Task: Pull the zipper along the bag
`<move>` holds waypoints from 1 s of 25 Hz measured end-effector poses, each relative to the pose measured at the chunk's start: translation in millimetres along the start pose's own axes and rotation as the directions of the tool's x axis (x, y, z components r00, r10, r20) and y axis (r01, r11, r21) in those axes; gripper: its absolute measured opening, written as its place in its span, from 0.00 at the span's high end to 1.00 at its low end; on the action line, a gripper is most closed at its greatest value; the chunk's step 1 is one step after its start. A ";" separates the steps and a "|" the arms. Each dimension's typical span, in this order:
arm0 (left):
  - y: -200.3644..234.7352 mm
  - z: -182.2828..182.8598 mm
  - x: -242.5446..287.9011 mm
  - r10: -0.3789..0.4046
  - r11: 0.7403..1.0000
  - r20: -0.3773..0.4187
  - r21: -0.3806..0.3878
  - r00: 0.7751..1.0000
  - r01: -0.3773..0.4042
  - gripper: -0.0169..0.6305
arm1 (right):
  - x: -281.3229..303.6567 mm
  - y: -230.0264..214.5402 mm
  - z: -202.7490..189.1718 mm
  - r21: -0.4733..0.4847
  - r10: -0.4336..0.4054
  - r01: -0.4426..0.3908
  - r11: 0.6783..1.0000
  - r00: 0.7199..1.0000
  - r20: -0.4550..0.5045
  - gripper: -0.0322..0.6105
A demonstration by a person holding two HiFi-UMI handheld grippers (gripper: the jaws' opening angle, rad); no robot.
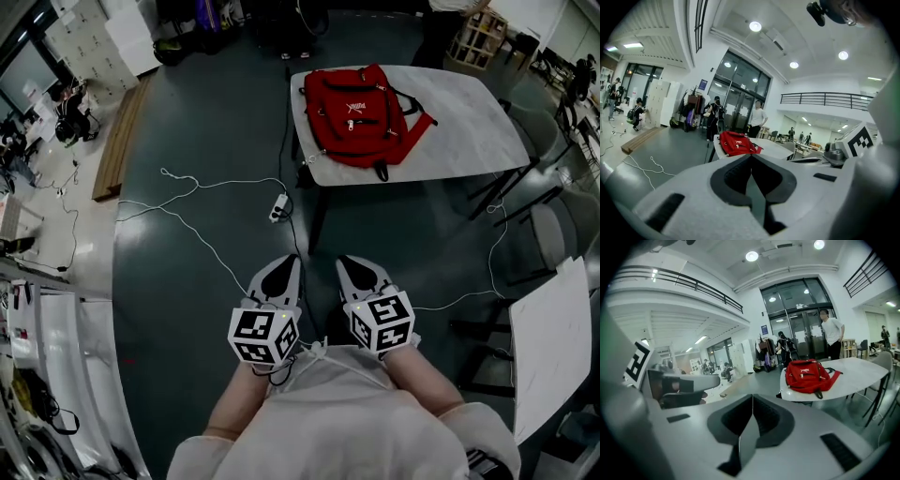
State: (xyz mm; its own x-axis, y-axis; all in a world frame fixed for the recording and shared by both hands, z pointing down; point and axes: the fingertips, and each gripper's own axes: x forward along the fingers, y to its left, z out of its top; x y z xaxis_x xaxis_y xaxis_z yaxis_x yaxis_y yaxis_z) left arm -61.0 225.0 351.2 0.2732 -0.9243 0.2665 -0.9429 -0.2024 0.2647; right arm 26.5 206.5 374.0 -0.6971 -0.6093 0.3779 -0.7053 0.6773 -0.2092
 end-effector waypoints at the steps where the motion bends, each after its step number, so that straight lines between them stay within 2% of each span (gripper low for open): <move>1: 2.3 5.1 14.8 0.013 1.000 0.001 0.000 1.000 -0.013 0.94 | 8.8 -12.1 7.4 -0.002 0.012 -0.012 1.000 1.000 0.002 0.91; 10: -3.0 48.0 171.8 0.052 0.998 -0.035 0.021 0.998 -0.051 0.94 | 72.4 -139.4 70.0 -0.019 0.091 -0.092 0.996 0.995 -0.035 0.91; 15: -5.2 52.1 230.7 0.069 0.997 -0.077 0.020 0.995 -0.068 0.94 | 97.2 -199.1 80.2 -0.002 0.086 -0.087 0.996 0.993 -0.081 0.91; 20: 3.7 39.4 265.2 0.078 0.997 -0.139 0.000 0.987 -0.078 0.94 | 120.1 -231.0 66.8 0.044 0.084 -0.079 0.996 0.987 -0.138 0.91; 25: 28.6 48.2 296.4 0.077 0.997 -0.148 0.005 0.986 -0.077 0.94 | 152.2 -245.1 69.9 0.055 0.076 -0.068 0.996 0.982 -0.175 0.91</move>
State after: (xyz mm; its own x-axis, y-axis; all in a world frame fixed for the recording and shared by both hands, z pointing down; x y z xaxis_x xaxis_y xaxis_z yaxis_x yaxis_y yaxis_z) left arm -16.1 -70.3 393.1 0.2247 -0.8793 0.4199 -0.9621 -0.1318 0.2389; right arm 84.4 -81.0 419.8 -0.7156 -0.4742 0.5128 -0.6626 0.6932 -0.2836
